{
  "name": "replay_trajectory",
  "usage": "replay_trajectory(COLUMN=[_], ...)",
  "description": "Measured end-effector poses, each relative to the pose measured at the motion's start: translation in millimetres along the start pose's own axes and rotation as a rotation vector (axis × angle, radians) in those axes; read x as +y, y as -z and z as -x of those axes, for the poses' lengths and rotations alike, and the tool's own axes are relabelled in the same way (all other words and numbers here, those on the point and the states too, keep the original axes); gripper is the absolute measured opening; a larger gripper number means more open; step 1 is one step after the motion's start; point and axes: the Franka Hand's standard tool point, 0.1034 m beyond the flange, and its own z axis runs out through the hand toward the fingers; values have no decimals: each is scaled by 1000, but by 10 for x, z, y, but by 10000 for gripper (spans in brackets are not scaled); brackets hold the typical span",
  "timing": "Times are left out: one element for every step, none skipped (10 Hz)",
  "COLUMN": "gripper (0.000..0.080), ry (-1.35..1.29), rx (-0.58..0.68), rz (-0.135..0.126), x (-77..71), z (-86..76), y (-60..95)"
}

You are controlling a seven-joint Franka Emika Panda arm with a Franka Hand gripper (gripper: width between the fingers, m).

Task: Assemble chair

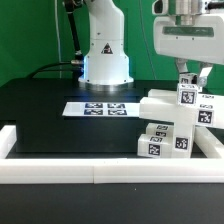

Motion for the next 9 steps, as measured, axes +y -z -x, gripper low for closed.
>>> replay_trajectory(gripper=[458, 603, 635, 635, 648, 648, 649, 649, 649], ry=[31, 51, 78, 214, 308, 388, 438, 527, 605], rx=[0, 0, 0, 3, 15, 16, 16, 17, 18], rz=[0, -1, -2, -4, -19, -19, -19, -18, -17], x=[-3, -11, -12, -14, -24, -22, -26, -26, -26], z=[0, 1, 5, 0, -16, -5, 5, 7, 8], y=[2, 9, 9, 9, 5, 0, 0, 0, 0])
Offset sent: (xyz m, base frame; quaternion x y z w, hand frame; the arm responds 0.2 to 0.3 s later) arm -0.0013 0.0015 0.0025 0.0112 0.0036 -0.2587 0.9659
